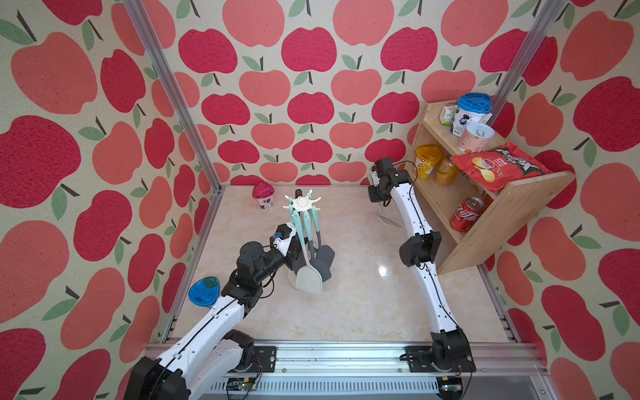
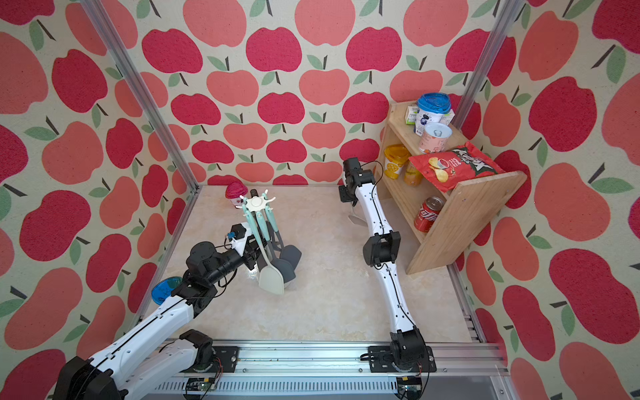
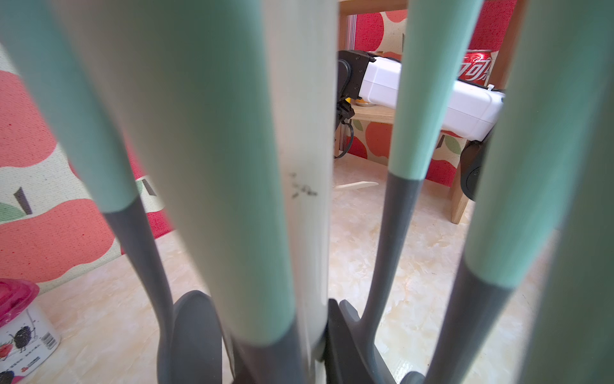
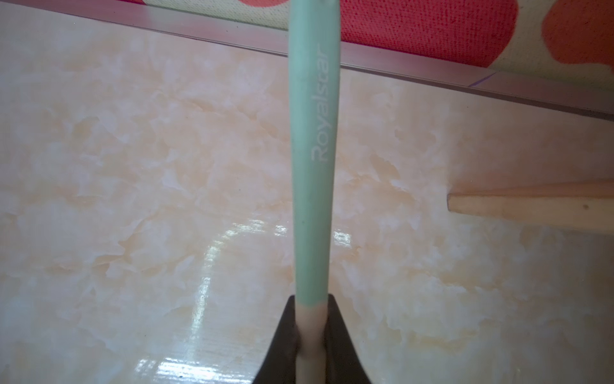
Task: Take the spatula off the kitchen utensil rack
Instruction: Place the spatula at the center of the board.
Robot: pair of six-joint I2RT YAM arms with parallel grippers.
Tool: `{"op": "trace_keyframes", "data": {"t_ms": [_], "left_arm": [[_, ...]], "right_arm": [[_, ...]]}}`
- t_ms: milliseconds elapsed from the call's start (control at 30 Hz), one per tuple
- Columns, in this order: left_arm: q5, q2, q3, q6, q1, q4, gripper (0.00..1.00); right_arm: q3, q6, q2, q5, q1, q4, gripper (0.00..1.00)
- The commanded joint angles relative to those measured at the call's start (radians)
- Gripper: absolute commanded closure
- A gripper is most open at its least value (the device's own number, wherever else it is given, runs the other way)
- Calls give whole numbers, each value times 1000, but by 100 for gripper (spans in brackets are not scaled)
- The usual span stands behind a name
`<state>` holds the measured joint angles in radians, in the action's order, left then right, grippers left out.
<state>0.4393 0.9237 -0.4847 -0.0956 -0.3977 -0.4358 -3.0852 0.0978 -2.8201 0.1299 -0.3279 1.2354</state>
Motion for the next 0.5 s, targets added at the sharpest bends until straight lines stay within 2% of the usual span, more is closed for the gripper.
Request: {"op": "trace_keyframes", "data": {"t_ms": [0, 467], "left_arm": [[-44, 39, 26, -70, 8, 179, 100], [-57, 27, 34, -73, 7, 179, 100]], "right_arm": [[-31, 23, -38, -15, 24, 55, 100], [-31, 59, -101, -12, 27, 97, 100]]}}
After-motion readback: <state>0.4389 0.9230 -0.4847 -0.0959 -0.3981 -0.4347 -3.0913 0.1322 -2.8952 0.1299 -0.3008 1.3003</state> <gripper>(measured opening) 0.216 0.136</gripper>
